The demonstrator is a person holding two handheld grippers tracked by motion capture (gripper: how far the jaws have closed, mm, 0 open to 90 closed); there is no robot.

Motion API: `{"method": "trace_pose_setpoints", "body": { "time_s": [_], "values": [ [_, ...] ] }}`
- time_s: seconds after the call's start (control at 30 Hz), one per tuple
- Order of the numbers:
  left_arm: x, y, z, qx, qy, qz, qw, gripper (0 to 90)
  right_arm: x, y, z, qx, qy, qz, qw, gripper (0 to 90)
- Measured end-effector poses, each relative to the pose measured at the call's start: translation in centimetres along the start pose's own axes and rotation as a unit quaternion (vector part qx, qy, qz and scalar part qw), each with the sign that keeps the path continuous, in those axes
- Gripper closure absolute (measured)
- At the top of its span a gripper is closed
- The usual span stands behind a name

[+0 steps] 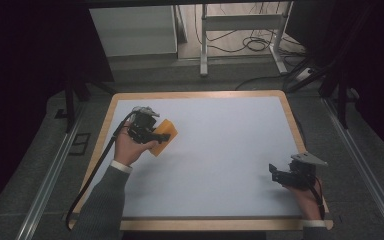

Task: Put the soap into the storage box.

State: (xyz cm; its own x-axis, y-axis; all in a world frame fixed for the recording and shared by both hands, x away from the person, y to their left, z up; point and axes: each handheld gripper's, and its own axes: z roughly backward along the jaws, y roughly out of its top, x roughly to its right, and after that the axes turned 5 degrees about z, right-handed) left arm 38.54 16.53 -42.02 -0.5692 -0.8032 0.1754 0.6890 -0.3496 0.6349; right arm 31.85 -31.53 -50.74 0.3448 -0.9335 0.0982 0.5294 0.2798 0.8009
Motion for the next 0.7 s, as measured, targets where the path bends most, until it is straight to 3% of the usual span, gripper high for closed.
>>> {"method": "trace_pose_setpoints", "body": {
  "time_s": [0.7],
  "values": [
    [-1.7,1.1,1.2,0.004,0.013,0.016,0.9998,61.1,0.2,0.0,0.1,0.001,-0.002,-0.003,1.0000,7.3]
  ]
}}
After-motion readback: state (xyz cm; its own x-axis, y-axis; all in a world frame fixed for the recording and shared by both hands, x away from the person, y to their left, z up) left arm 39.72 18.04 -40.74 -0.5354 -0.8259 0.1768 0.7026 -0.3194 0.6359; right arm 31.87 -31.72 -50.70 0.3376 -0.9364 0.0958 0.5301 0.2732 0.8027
